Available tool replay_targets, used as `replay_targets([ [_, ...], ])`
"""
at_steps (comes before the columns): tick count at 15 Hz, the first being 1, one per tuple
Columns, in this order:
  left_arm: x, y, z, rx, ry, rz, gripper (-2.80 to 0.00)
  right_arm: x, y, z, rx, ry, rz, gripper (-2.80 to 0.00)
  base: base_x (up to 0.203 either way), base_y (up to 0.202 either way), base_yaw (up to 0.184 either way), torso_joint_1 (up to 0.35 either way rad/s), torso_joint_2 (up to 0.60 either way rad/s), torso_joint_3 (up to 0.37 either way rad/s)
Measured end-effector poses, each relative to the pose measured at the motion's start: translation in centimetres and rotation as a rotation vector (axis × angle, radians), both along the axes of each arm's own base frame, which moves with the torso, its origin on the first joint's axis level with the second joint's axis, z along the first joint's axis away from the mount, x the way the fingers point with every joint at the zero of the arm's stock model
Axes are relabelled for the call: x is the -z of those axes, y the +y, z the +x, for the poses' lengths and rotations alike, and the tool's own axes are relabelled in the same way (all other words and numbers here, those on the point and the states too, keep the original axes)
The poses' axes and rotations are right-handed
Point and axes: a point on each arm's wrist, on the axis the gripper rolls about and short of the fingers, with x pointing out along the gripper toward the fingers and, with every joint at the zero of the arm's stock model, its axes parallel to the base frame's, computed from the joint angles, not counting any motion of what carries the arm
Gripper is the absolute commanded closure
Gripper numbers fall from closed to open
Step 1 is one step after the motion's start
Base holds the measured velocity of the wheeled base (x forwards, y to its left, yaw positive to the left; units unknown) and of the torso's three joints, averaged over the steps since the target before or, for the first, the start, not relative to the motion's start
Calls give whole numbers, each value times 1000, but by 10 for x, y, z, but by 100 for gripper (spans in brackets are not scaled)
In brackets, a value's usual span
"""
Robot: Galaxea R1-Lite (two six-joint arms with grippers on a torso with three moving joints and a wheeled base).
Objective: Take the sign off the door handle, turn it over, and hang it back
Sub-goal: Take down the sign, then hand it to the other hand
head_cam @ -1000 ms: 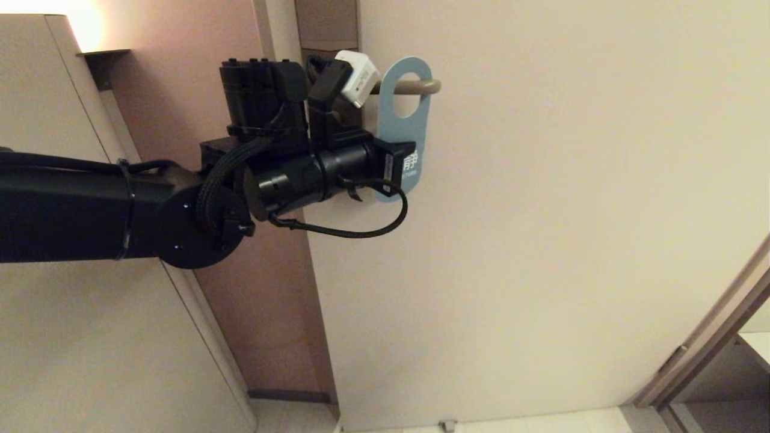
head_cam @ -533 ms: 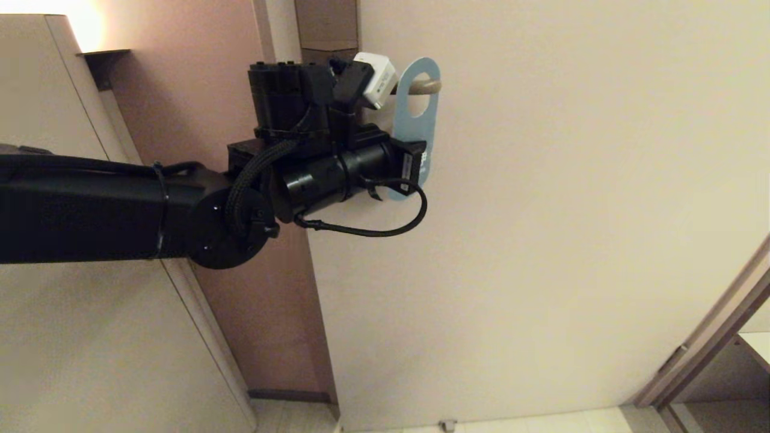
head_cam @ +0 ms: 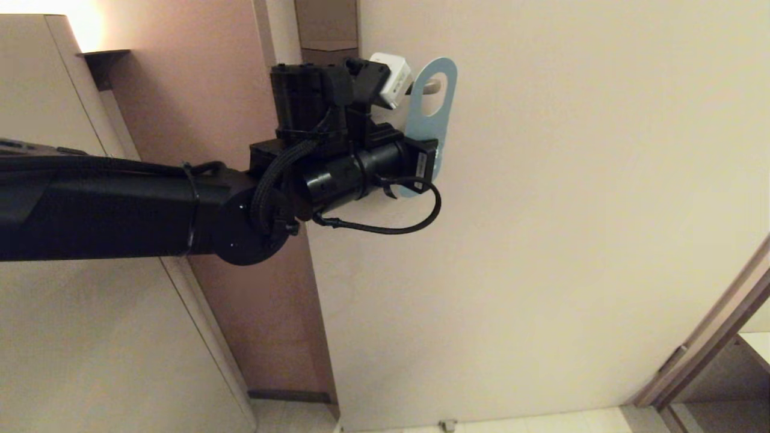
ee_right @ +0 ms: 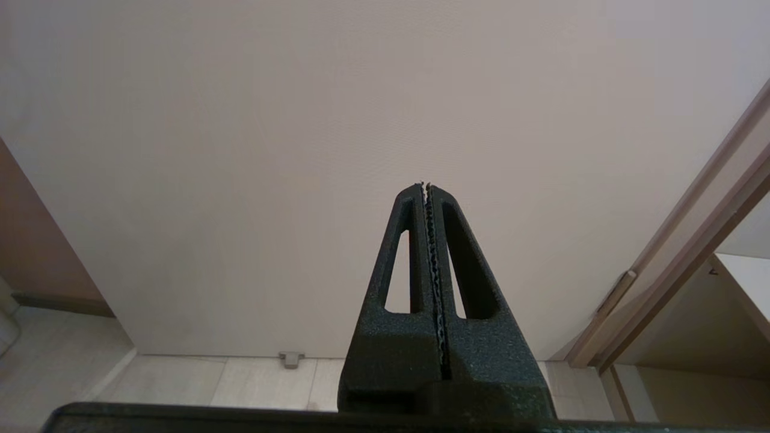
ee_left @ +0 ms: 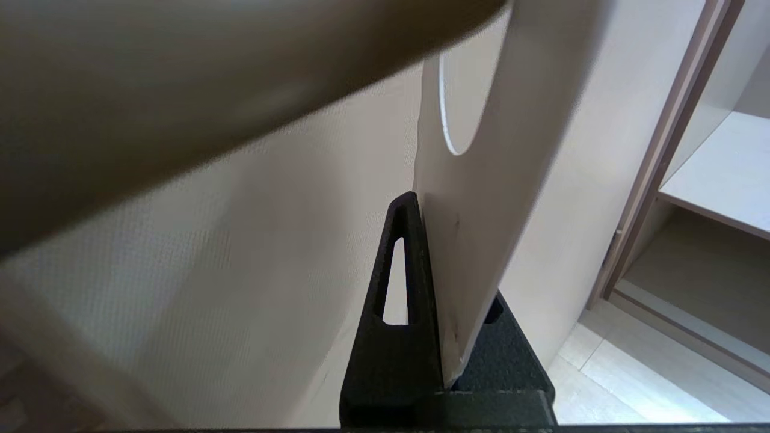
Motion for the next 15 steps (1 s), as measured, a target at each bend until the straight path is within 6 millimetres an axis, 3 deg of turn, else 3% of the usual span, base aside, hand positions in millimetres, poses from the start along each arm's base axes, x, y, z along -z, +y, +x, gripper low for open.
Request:
replay_targets([
  [8,2,-19,-8,52,-1,-4,0,0,0,0,0,0,1,0,0,0,0,0,0,0],
  [15,-9,-32,-35,133,-12,-26,0,0,0,0,-1,0,0,0,0,0,0,0,0,0],
])
